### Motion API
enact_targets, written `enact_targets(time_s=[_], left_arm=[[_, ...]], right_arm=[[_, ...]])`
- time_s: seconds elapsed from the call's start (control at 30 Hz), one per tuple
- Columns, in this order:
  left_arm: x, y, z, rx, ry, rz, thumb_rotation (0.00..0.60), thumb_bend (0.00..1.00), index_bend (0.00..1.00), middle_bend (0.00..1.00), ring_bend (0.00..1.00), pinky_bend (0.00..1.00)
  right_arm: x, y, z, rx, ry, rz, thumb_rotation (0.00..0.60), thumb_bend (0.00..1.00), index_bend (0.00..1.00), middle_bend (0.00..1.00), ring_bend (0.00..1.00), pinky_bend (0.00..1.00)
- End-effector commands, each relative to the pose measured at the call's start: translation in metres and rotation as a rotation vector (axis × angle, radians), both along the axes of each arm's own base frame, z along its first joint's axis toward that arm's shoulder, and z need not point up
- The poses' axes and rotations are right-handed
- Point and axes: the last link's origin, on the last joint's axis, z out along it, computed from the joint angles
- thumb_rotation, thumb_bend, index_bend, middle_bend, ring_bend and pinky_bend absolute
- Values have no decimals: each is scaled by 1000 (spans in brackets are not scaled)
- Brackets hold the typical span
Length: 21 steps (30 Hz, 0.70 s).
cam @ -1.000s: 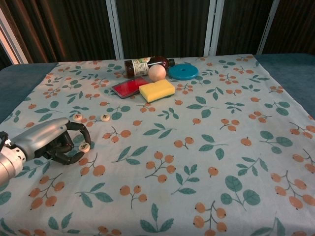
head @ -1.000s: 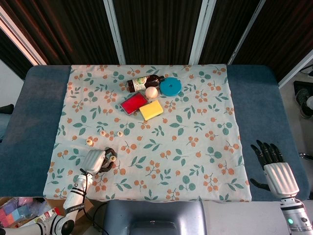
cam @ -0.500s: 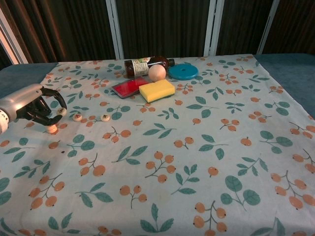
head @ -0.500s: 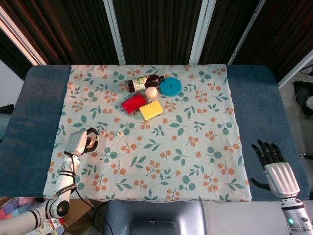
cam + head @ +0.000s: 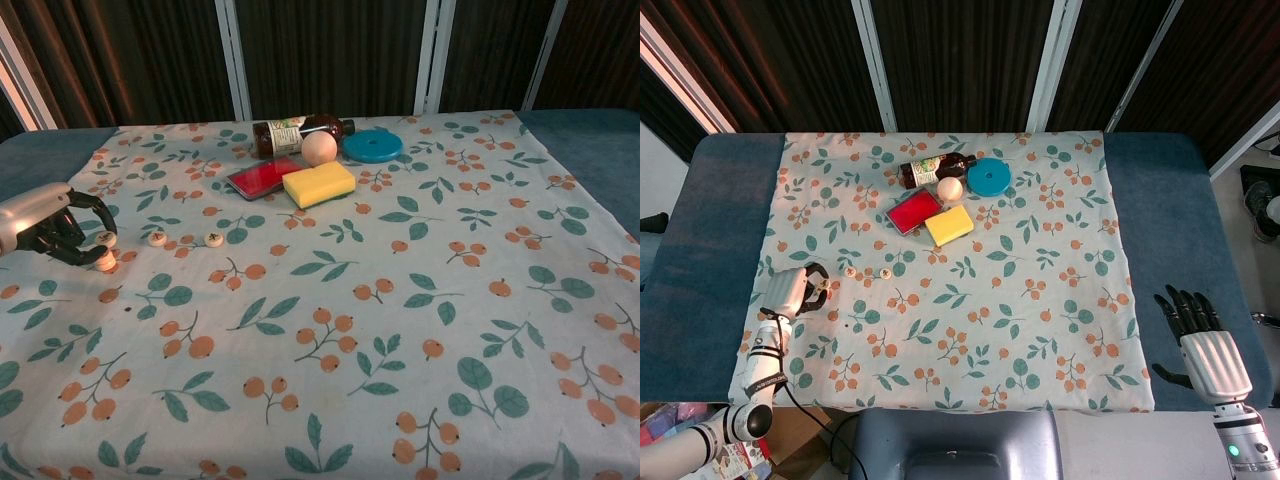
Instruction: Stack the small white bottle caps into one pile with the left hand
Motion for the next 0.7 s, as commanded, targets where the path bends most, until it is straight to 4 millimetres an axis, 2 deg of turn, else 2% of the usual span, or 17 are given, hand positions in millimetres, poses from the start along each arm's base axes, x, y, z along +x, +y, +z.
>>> enact_targets(time_s=[0.03, 0.7], left_arm=[[-1, -1, 0, -2, 2, 1, 600, 428, 496, 1000, 1000, 1000], [-12, -1, -1, -26, 13, 28, 600, 428, 474, 1000, 1000, 1000]], right_arm=[[0, 0, 0, 1, -1, 1, 600, 48, 0, 0, 0, 0], [0, 0, 0, -2, -2, -1, 600, 48, 0, 0, 0, 0]])
